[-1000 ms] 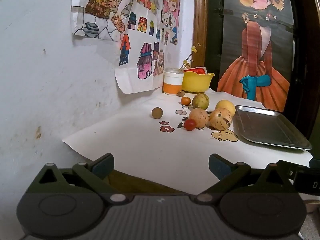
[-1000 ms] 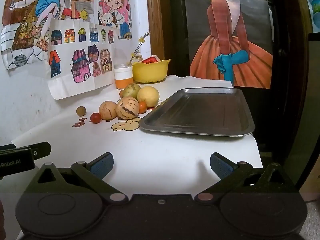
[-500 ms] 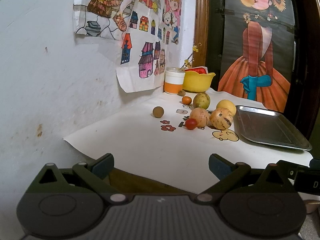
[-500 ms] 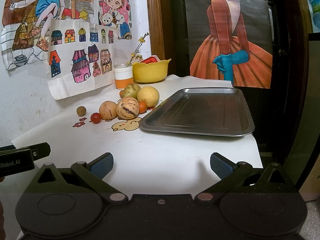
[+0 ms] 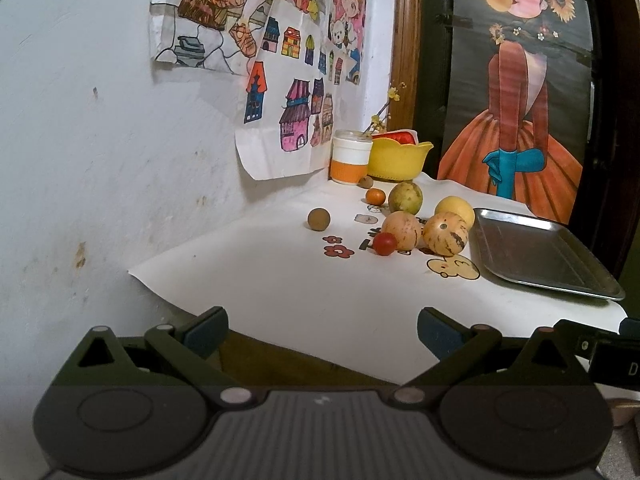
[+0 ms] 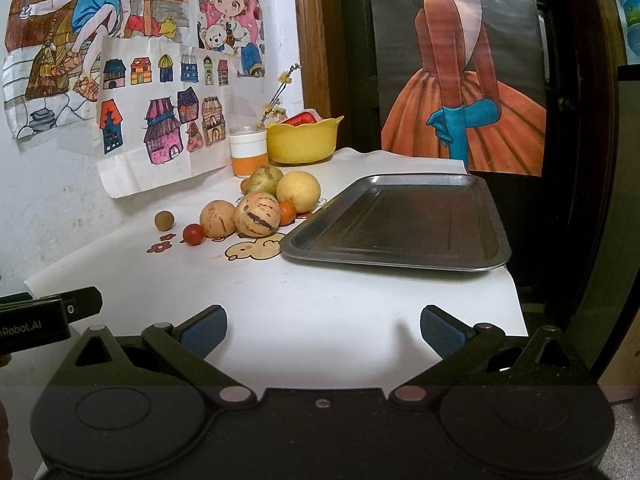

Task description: Organize fruits

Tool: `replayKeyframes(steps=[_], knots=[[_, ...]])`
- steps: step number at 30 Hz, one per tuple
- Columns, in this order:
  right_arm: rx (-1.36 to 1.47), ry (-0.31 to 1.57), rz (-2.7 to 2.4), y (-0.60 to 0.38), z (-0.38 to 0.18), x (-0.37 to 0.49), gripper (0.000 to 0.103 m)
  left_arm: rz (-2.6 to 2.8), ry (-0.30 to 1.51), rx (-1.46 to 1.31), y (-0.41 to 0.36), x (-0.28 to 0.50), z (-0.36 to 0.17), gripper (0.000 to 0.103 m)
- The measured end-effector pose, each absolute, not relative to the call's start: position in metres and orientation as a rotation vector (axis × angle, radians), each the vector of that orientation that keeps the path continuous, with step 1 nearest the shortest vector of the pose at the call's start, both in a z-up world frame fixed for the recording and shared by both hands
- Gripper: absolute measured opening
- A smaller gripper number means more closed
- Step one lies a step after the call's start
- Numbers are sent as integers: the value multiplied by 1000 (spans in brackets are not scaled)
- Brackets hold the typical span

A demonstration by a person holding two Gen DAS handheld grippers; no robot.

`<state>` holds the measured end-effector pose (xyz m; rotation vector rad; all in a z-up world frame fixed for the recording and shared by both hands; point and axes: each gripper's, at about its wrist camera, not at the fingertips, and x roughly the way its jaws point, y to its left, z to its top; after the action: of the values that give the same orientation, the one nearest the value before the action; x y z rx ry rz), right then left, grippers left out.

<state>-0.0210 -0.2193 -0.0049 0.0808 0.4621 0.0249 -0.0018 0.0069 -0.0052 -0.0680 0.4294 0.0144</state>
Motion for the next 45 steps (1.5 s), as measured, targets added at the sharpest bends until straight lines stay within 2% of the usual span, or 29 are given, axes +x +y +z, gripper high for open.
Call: replayKeyframes(steps=[45], knots=[[80,467,25,-218,-6,-21,103,17,443,-77,8,1,-9,103]])
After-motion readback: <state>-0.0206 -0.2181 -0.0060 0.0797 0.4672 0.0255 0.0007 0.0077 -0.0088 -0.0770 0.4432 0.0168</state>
